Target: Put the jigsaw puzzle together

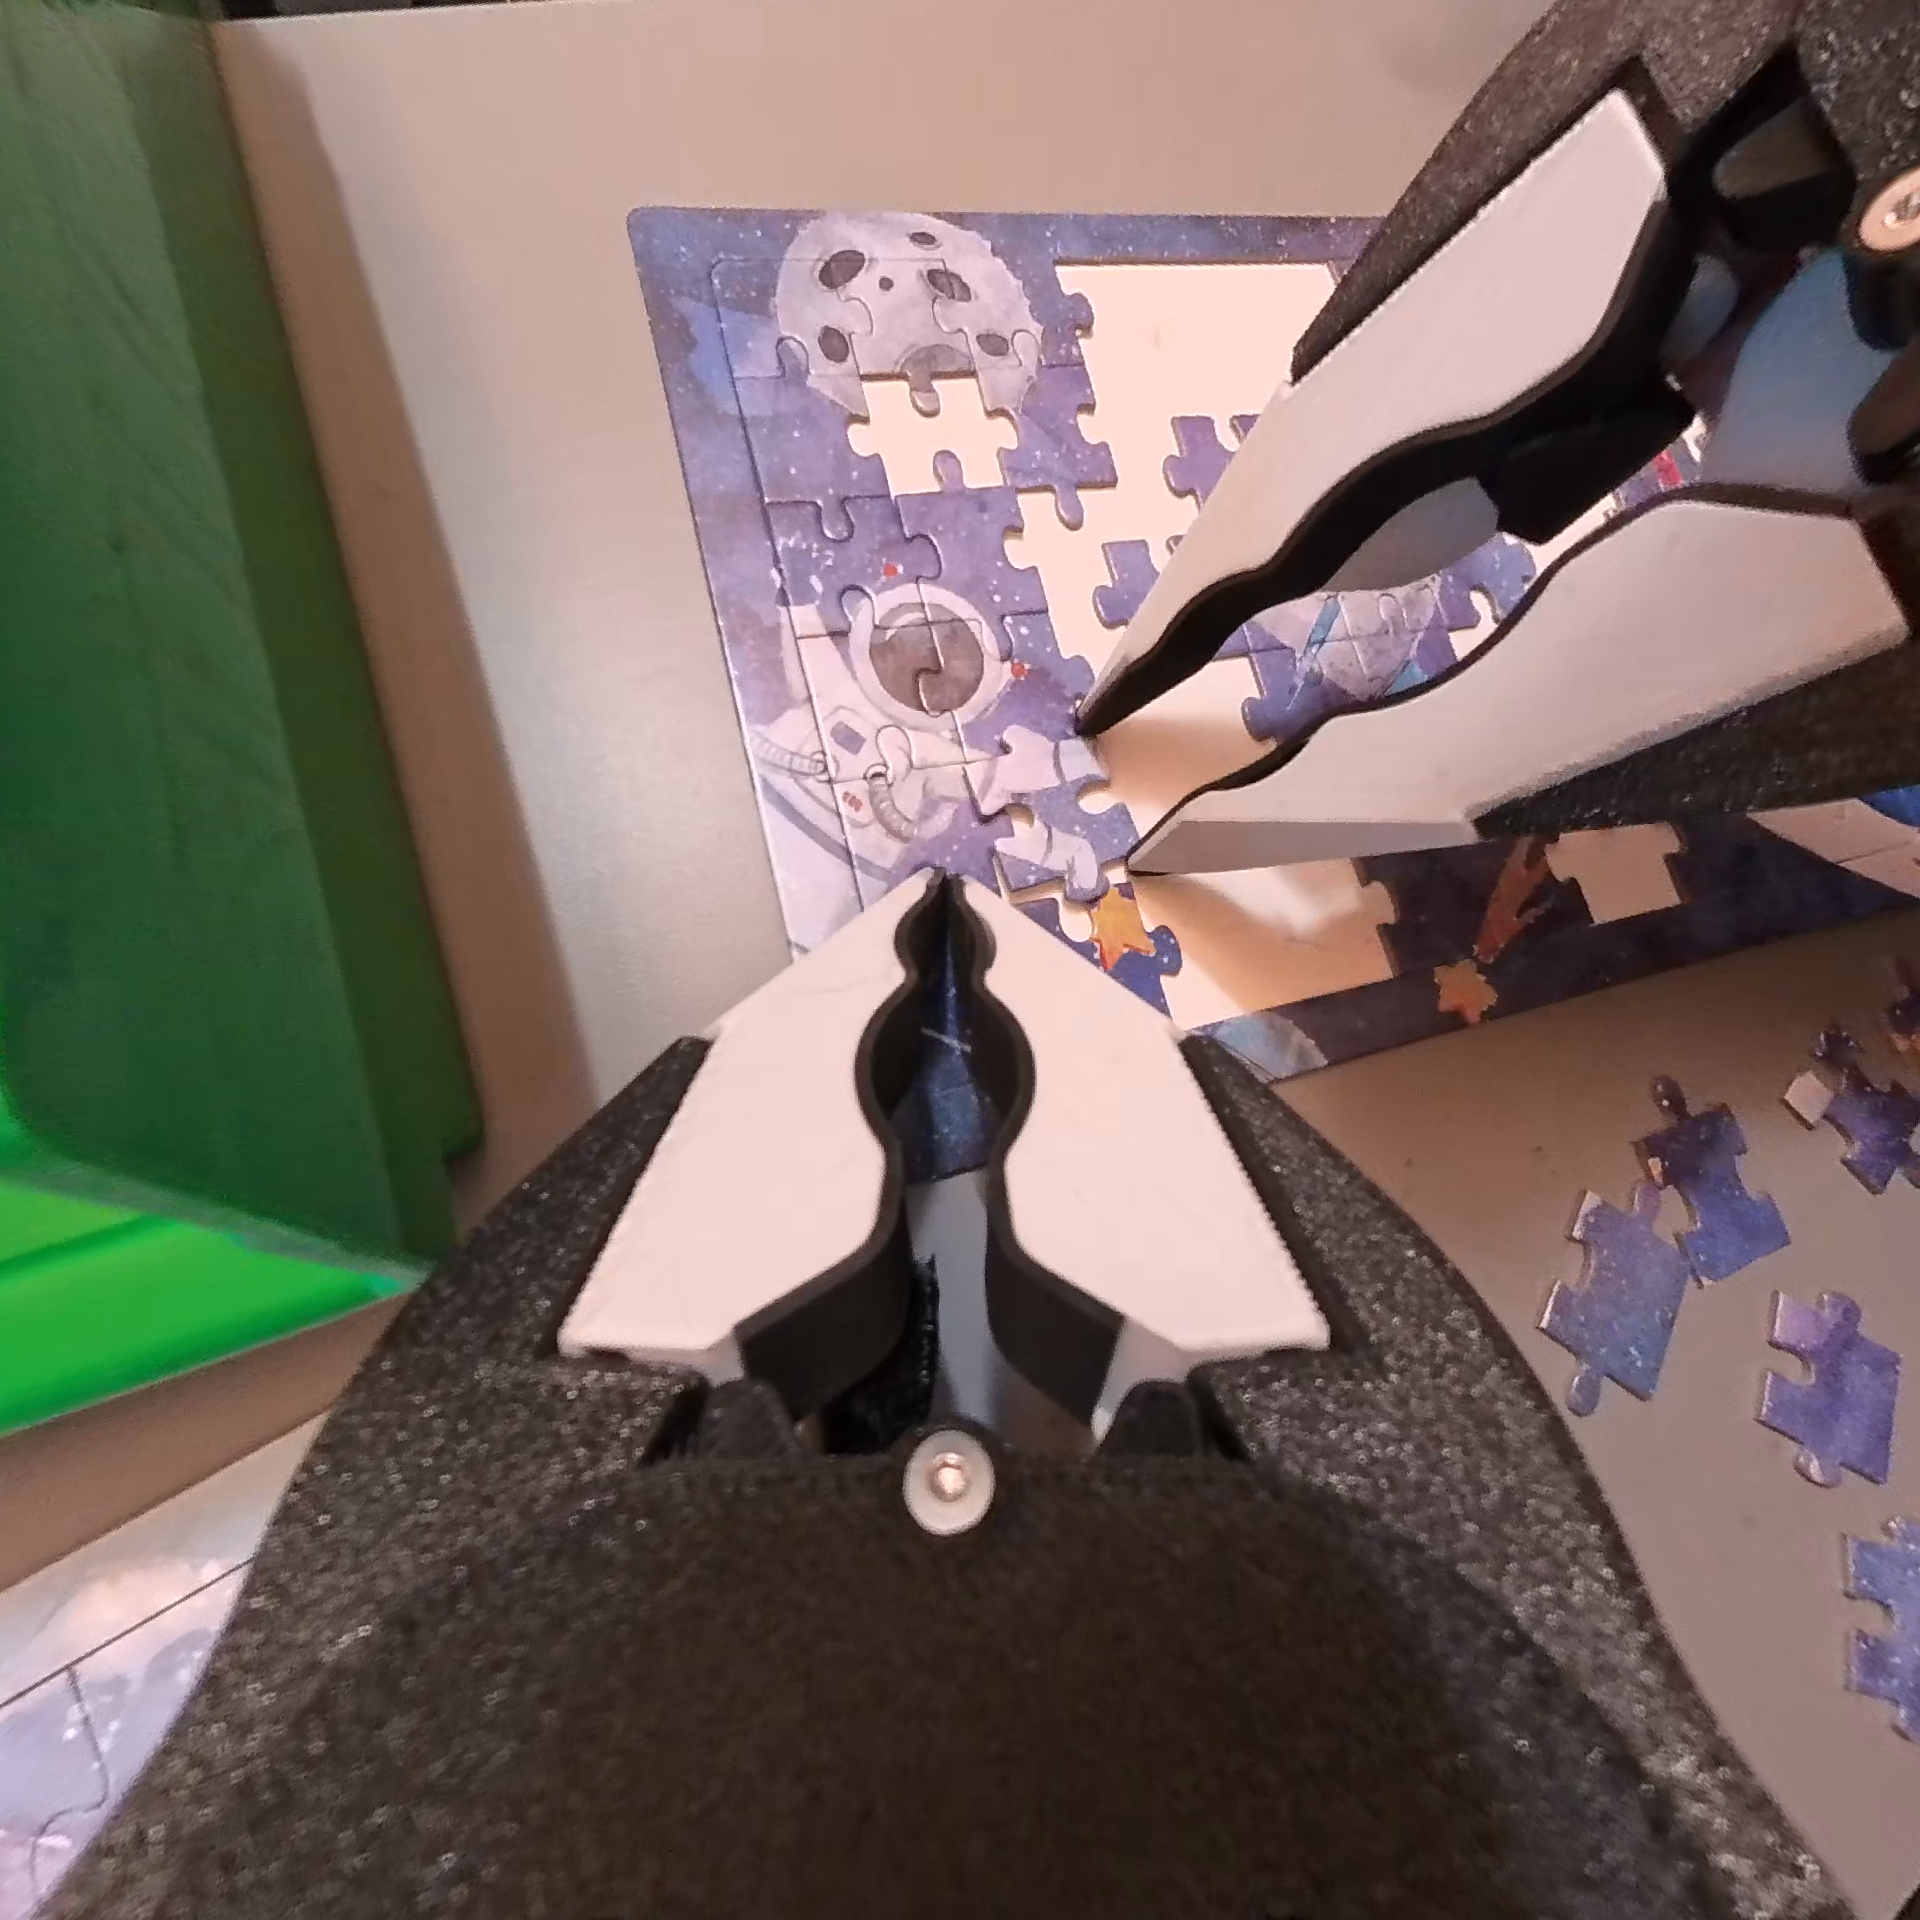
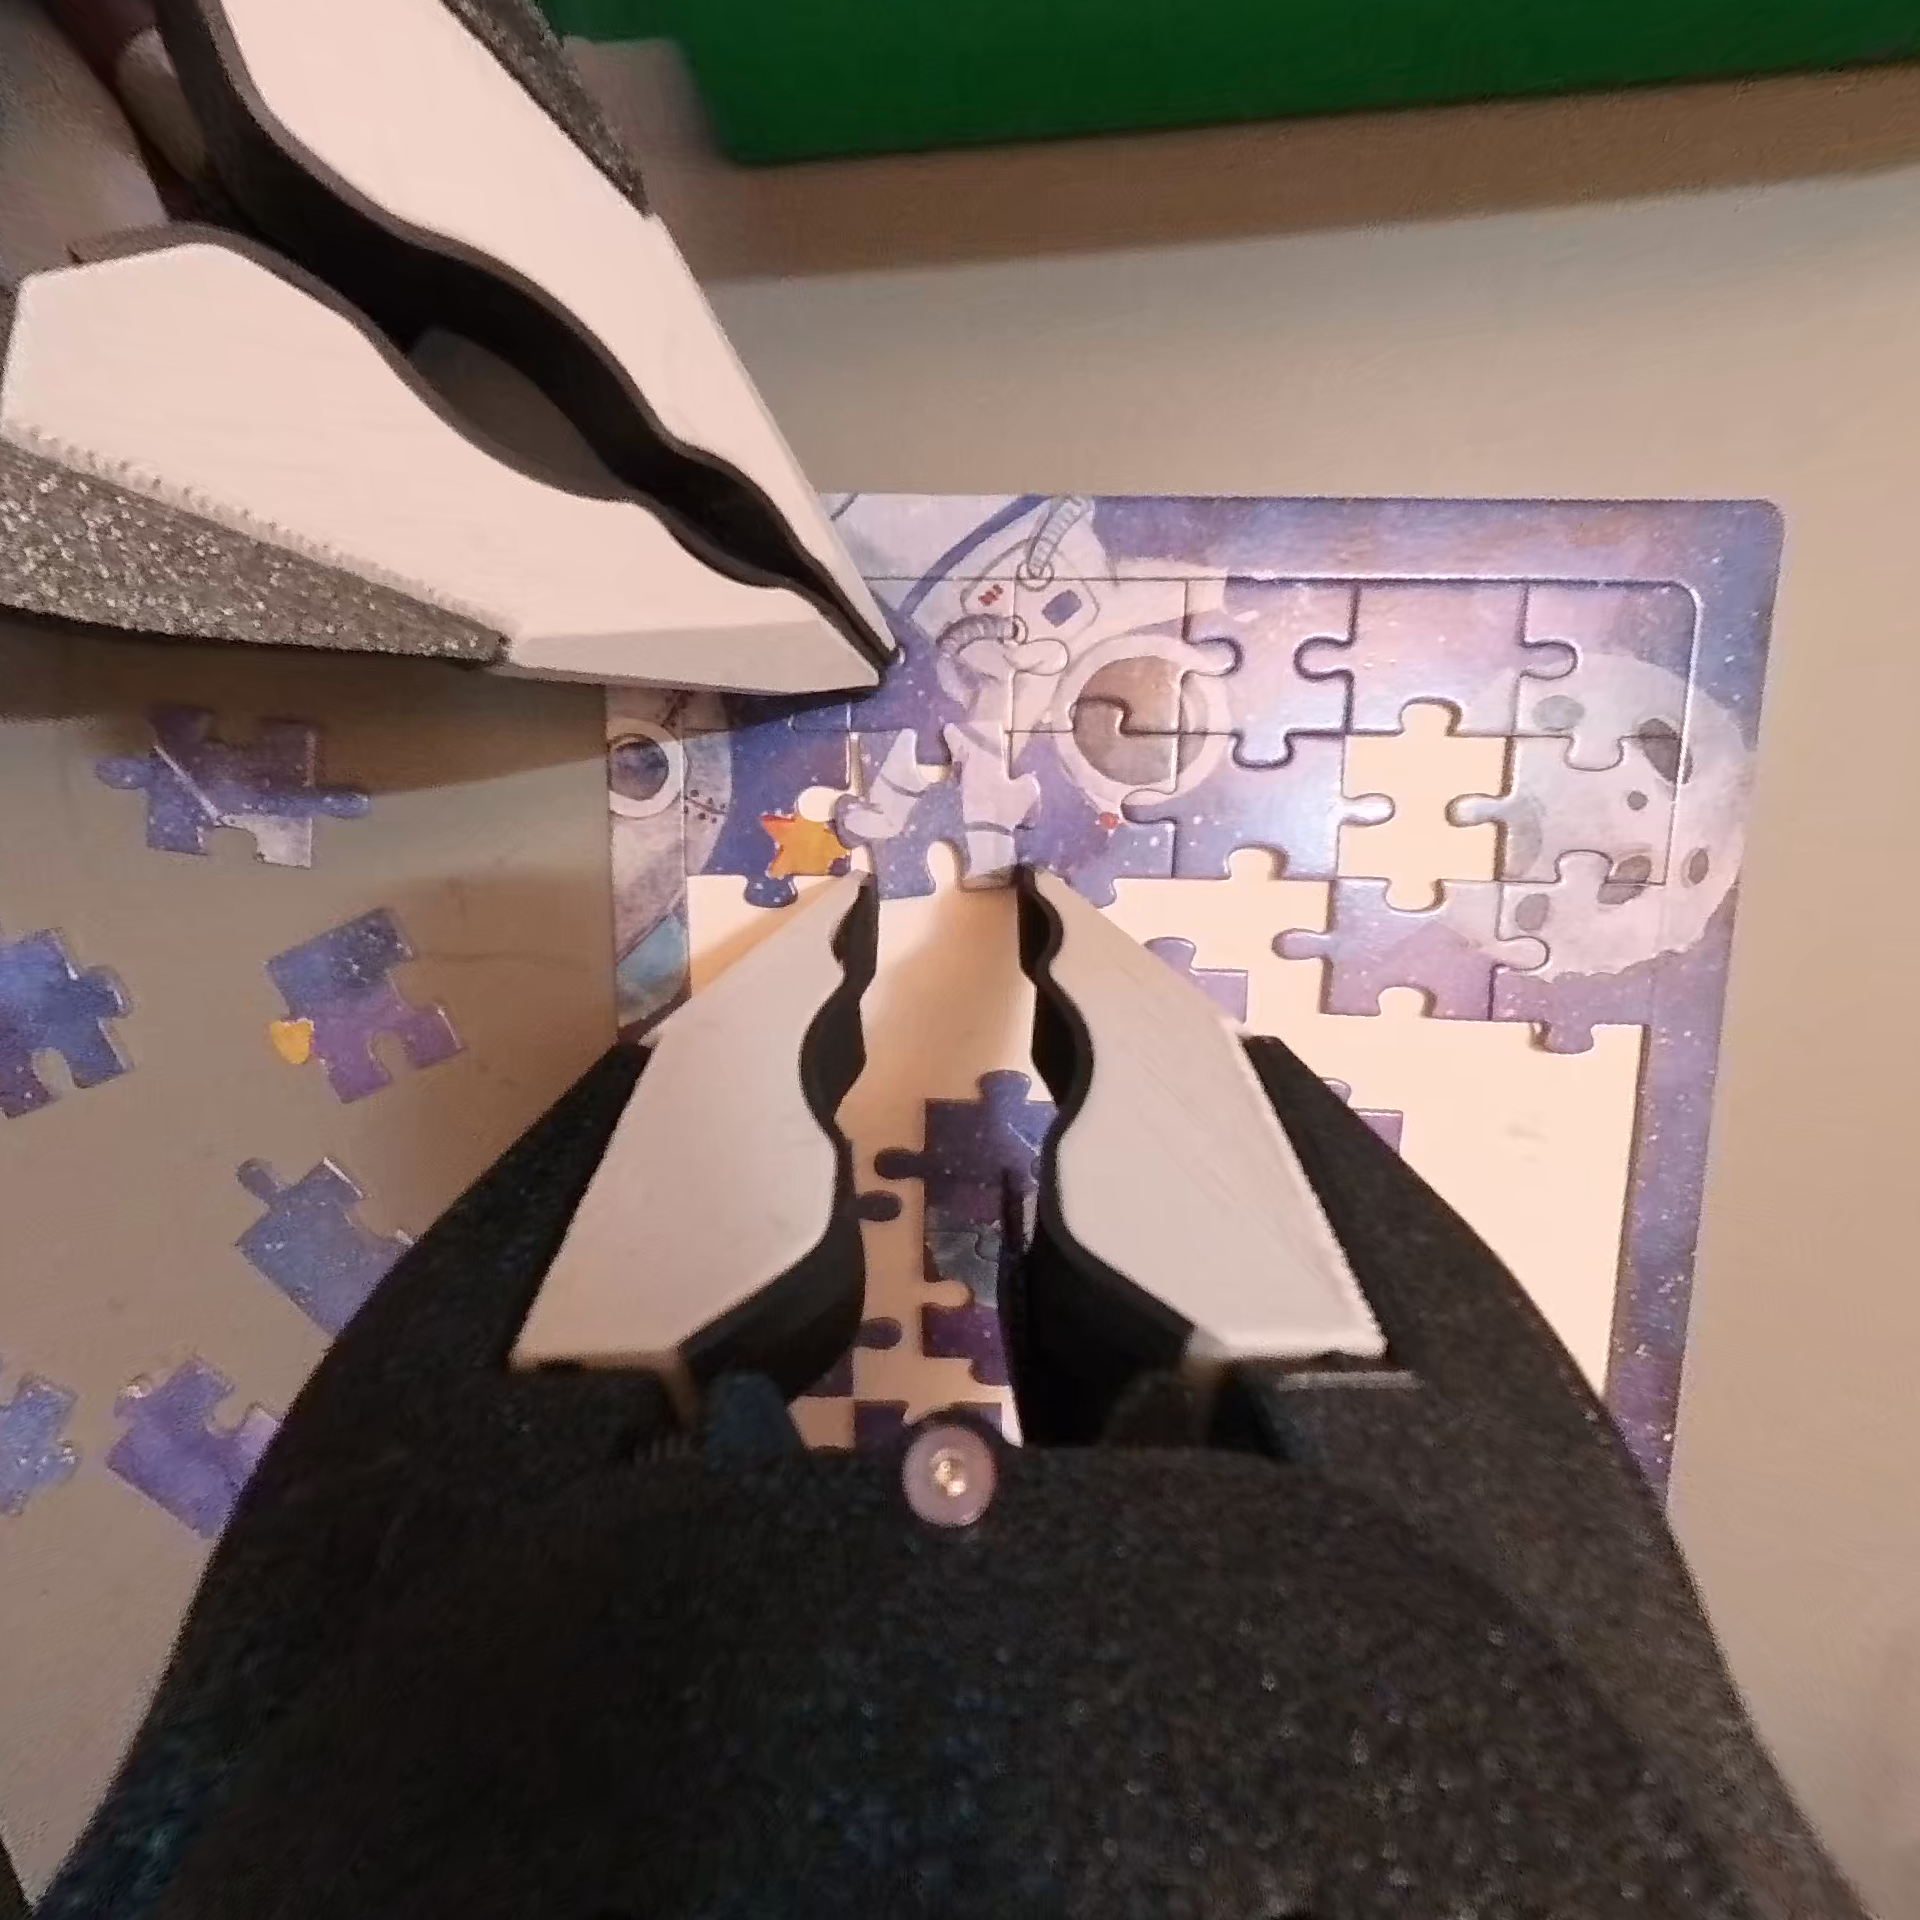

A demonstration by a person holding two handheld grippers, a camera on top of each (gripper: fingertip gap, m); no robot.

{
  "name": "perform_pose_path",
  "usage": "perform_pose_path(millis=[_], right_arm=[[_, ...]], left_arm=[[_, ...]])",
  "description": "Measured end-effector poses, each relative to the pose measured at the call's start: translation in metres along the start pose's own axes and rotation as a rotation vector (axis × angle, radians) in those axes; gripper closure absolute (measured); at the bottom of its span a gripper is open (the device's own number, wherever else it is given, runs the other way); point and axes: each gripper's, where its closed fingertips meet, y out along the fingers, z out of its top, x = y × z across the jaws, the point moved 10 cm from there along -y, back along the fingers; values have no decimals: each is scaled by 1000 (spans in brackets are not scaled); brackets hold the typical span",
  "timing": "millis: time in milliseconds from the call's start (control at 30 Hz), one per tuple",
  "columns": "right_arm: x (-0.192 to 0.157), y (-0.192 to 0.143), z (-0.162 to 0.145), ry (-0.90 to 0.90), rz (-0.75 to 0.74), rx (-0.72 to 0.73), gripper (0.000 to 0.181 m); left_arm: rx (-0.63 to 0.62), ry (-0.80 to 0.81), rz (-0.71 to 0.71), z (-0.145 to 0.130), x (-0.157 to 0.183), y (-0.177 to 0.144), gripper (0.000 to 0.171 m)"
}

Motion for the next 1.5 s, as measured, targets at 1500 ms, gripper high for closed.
perform_pose_path(millis=[1500], right_arm=[[-3,-131,-221,532,-215,218,150]], left_arm=[[-200,147,-108,48,195,65,135]])
